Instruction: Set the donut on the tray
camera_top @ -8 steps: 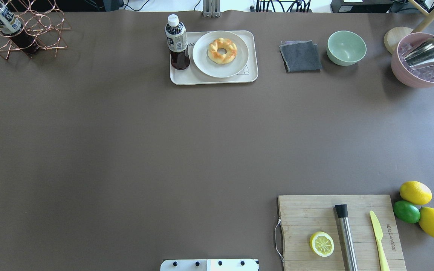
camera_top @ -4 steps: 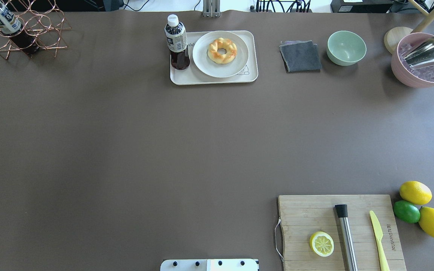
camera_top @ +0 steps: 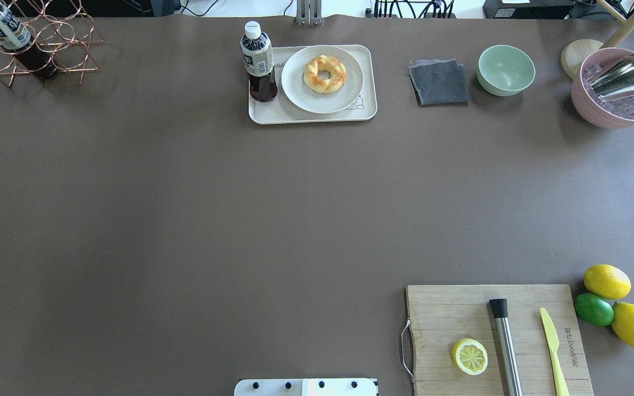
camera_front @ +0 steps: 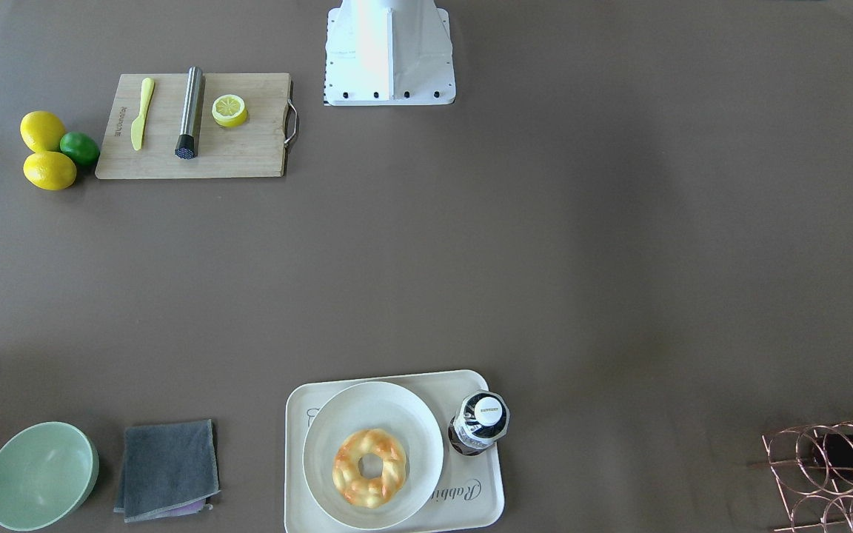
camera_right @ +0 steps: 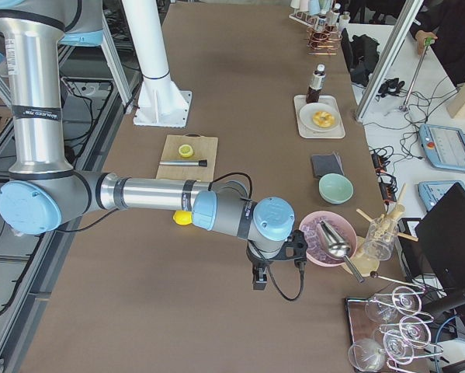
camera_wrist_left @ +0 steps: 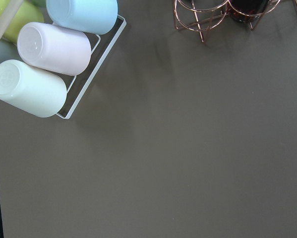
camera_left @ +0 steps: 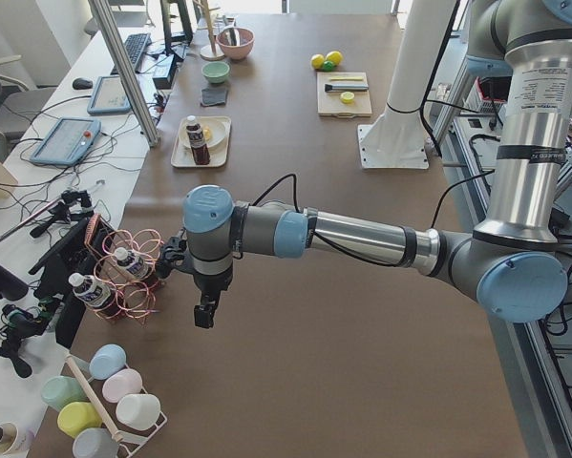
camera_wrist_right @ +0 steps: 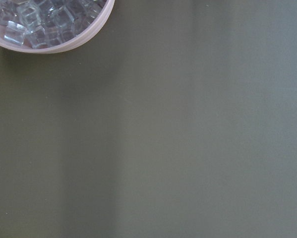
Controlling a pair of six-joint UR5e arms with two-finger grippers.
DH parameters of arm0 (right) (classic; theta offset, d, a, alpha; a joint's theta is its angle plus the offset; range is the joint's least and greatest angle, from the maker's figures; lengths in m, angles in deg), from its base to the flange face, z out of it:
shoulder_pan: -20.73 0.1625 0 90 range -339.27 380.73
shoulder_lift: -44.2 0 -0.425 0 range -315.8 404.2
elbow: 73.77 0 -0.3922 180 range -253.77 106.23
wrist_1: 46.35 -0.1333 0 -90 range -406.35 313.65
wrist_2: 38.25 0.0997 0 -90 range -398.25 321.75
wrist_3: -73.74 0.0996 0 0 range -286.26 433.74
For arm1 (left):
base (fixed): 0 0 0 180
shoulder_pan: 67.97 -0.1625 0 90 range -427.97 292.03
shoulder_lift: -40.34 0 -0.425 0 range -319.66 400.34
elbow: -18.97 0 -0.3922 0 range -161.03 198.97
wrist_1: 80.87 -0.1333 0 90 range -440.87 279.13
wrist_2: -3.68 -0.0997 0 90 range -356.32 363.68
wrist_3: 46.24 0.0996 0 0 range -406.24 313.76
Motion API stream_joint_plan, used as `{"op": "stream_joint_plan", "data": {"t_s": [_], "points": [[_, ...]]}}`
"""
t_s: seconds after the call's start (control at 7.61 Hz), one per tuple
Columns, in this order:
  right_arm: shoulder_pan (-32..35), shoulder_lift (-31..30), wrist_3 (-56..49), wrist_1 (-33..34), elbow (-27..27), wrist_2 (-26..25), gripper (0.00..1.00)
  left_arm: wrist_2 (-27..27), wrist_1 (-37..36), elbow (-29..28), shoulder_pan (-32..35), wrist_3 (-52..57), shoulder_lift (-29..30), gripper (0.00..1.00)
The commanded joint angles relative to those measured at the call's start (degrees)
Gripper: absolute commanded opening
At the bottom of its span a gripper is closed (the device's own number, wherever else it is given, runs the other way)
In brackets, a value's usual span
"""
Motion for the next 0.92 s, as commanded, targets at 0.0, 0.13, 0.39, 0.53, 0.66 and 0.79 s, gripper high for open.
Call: {"op": "stream_joint_plan", "data": {"t_s": [0.0, 0.13, 0.39, 0.53, 0.66, 0.79], "points": [[-0.43, 0.62, 1.51, -0.03, -0.28, 0.21, 1.00, 0.11, -0.16, -2.23, -0.37, 0.01, -0.10, 0.98], [-1.22, 0.62, 1.60, -0.03, -0.37, 0.30, 1.00, 0.03, -0.42, -2.41, -0.37, 0.01, -0.10, 0.98], [-1.93, 0.97, 2.03, -0.03, -0.37, 0.30, 1.00, 0.03, -0.51, -2.59, -0.37, -0.08, -0.19, 0.98], [-1.93, 0.97, 2.21, -0.03, -0.20, 0.30, 1.00, 0.03, -0.59, -2.85, -0.37, -0.08, -0.19, 0.98], [-1.93, 0.97, 2.21, -0.03, -0.28, 0.30, 1.00, -0.06, -0.51, -2.85, -0.37, -0.08, -0.19, 0.98], [-1.93, 0.97, 2.21, -0.03, -0.28, 0.30, 1.00, -0.06, -0.51, -2.85, -0.37, -0.08, -0.10, 0.98]]}}
